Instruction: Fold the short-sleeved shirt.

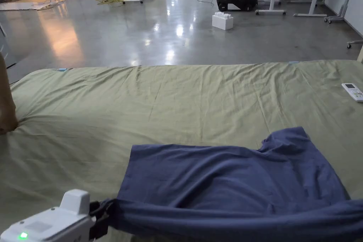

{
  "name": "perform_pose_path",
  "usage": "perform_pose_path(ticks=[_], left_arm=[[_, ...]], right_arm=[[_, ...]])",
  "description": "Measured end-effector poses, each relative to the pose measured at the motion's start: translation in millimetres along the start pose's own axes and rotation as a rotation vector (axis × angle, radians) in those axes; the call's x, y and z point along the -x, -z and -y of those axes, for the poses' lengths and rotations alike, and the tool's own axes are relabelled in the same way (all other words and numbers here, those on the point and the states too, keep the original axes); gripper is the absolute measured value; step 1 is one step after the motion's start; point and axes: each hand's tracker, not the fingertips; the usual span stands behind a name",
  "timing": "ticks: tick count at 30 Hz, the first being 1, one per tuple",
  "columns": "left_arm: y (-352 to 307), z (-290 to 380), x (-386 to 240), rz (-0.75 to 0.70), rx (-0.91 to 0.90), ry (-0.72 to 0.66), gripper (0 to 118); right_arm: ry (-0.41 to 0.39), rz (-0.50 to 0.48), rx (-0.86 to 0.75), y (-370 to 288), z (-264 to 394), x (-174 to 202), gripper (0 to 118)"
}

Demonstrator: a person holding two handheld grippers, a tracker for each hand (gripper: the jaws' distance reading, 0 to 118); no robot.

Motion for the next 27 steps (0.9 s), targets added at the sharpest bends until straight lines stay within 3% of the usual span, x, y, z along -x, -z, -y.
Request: perform_pose_path(ticks=[7,14,15,16,18,21,27], left_arm=[[96,-54,12,-0.026,0.133,-0.028,10],[151,-47,20,-0.007,0.239,-0.066,12],[152,-44,21,-0.010,0.228,-0.068,28],[152,-41,21,-0.021,0.218,-0.074,50],[150,-38,26,-0.040,0.217,-0.100,96],[127,-41,32,-0.041,0.151,-0.132,98],[4,-72,15,-0.047,-0.158,-0.086,98]], right_arm=[[-0.014,0.038,0.108,110,-47,5,6],[-0.053,0.042,0.222,170,-28,-4,6],[-0.048,0.035,0.222,172,-26,-6,10],[-0.042,0.035,0.223,174,-24,-7,18],[-0.024,0.045,0.213,174,-21,-13,49],[0.022,0.079,0.174,159,-28,-21,54],[0.055,0.026,-0.086,56,-49,-9,65]])
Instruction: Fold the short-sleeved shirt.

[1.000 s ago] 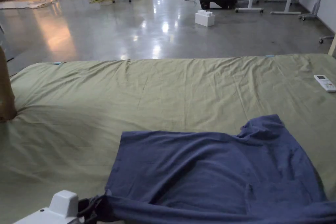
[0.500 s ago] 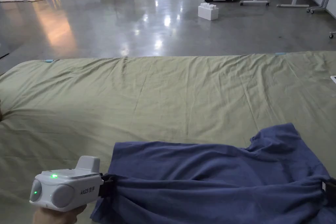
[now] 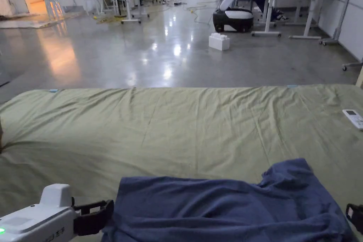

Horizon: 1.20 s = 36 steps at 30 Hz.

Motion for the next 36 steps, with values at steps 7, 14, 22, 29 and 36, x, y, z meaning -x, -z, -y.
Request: perform_pose_path(ticks=[7,14,22,29,36], left_arm=[[-152,-29,-51,-0.071,-0.386,0.008,98],[-239,-9,-101,-0.140,-0.493,0.180,85],[-266,19,-120,-0.076,-0.479,0.237,0],[-246,23,-107,-0.094,-0.394,0.184,0],[-173,27,-58,-0.037,-0.188,-0.077,19]], right_arm=[[0.023,-0.043,-0.288,-144,-5,49,66],[-0.098,-0.083,-0.380,-230,17,97,52],[-0.154,-0.142,-0.379,-249,35,116,0],[-0.235,-0.145,-0.379,-247,42,119,0],[-0.203,-0.146,-0.321,-226,50,107,0]])
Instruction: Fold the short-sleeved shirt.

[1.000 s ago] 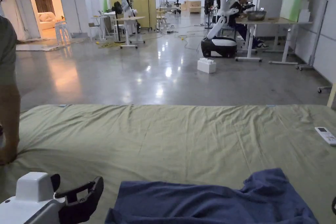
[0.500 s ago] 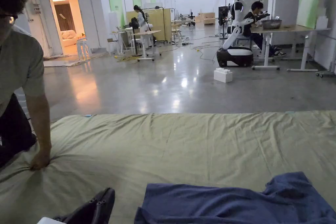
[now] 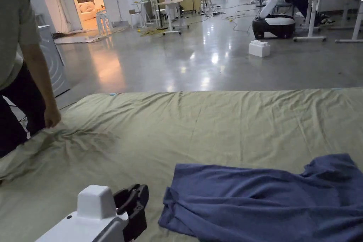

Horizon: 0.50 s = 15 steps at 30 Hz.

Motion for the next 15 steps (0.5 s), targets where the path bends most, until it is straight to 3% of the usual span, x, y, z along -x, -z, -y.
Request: perform_pose_path(ticks=[3,4,10,13,15], left_arm=[[62,18,26,0.044,0.193,-0.134,72],[83,27,33,0.041,0.236,-0.157,76],[204,80,70,-0.056,0.475,-0.321,76],[238,97,68,-0.119,0.537,-0.219,74],[246,103,62,-0.105,0.545,-0.206,62]], right_arm=[[0.072,0.010,0.070,6,13,-7,0],[0.056,0.015,0.052,8,15,-11,0],[0.106,0.071,0.140,8,36,-30,0],[0.133,0.120,0.174,6,45,-43,0],[0.147,0.148,0.191,3,47,-47,0]])
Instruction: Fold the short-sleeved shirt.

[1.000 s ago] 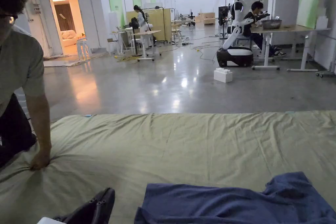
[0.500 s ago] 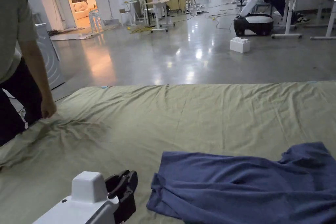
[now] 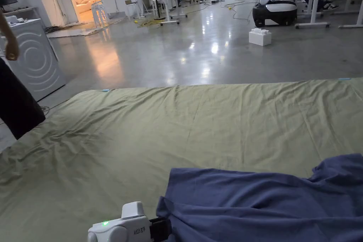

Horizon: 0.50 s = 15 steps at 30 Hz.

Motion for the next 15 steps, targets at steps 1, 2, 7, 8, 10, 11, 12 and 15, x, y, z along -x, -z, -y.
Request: perform_pose_path(ticks=[1,2,7,8,10,11,12,15], left_arm=[[6,1,-4,-0.010,0.006,0.013,53],[11,1,-9,-0.039,0.015,0.030,46],[17,5,-31,-0.099,0.017,0.146,17],[18,5,-34,-0.108,0.023,0.146,14],[24,7,-37,-0.112,0.037,0.144,11],[26,8,-38,-0.122,0.042,0.159,10],[27,8,-39,-0.131,0.046,0.195,10],[27,9,-43,-0.139,0.053,0.253,10]], right_arm=[[0.013,0.014,0.010,1,2,-3,0],[0.025,0.020,0.019,2,5,-6,0],[0.045,0.031,0.067,11,10,-9,0],[0.051,0.028,0.079,17,11,-10,0],[0.063,0.015,0.095,30,12,-11,0],[0.068,0.004,0.108,41,12,-16,0],[0.070,0.002,0.113,53,12,-18,0],[0.108,-0.006,0.174,105,16,-36,7]])
